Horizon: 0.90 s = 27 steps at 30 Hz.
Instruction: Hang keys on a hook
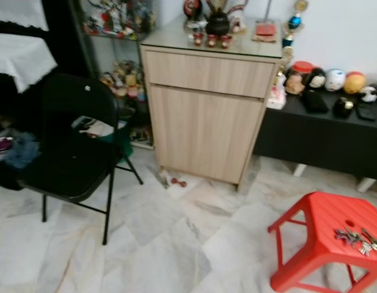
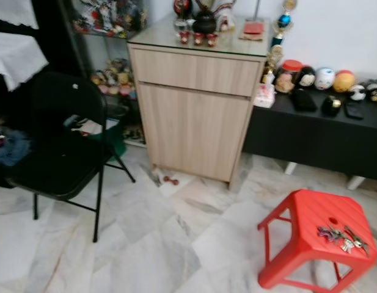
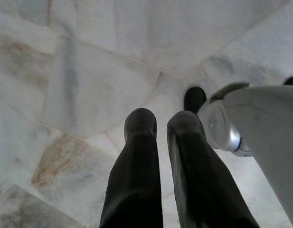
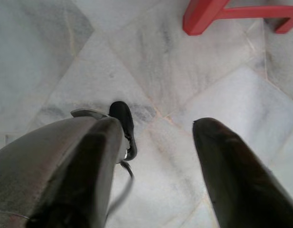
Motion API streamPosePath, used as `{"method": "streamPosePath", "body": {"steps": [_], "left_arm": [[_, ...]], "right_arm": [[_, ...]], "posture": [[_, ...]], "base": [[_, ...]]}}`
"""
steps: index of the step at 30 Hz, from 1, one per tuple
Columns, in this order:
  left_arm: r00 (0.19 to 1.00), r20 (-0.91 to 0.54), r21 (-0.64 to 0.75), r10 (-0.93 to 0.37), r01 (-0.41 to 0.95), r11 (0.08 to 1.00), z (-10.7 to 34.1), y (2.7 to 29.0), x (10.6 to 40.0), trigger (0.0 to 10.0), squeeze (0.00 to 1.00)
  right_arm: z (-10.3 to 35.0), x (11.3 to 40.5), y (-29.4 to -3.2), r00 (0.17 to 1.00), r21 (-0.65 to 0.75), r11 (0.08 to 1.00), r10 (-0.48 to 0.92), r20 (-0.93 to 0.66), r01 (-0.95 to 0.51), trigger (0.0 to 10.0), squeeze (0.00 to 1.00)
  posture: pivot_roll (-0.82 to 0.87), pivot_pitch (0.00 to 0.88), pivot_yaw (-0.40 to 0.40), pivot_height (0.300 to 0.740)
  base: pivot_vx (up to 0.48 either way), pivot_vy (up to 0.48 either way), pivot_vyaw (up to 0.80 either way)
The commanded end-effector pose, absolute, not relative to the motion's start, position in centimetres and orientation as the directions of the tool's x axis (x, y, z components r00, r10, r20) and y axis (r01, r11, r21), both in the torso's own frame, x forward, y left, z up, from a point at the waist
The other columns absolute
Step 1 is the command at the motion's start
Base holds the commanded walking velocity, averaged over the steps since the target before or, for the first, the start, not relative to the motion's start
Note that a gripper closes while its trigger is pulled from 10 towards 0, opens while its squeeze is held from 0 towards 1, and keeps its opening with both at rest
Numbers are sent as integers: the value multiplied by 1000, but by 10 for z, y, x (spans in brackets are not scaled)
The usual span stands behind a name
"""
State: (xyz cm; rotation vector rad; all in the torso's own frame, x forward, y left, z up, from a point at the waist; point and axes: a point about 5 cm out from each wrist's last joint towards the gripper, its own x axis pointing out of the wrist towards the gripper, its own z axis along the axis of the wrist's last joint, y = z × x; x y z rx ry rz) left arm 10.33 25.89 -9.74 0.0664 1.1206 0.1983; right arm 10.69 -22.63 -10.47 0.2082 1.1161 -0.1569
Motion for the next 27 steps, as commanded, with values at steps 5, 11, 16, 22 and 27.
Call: {"method": "streamPosePath", "body": {"steps": [5, 11, 16, 22, 27], "left_arm": [[407, -895, 143, 183, -127, 981, -99, 256, 99, 10000, 0], [411, -893, 150, 182, -110, 983, -98, 257, 101, 10000, 0], [410, -893, 152, 184, -111, 982, -98, 257, 101, 10000, 0], [420, -889, 153, 182, -103, 983, -98, 257, 102, 10000, 0], [421, -889, 152, 182, -105, 983, -98, 257, 102, 10000, 0]], "right_arm": [[-103, 112, -229, 441, 93, 966, -24, -897, 241, 10000, 1000], [-103, 113, -229, 441, 88, 966, -30, -897, 245, 10000, 1000], [-103, 113, -230, 439, 75, 961, -52, -897, 265, 10000, 0], [-102, 113, -231, 455, 86, 955, -56, -889, 285, 10000, 0], [-102, 113, -231, 454, 89, 956, -50, -889, 280, 10000, 0]], "posture": [[193, 1, -34, 740], [186, 18, -30, 740], [189, 27, -29, 740], [189, 37, -29, 740], [191, 39, -30, 740]], "base": [[0, 0, -625], [0, 0, -610], [0, -195, -231], [0, -280, 0], [0, -354, 0]]}}
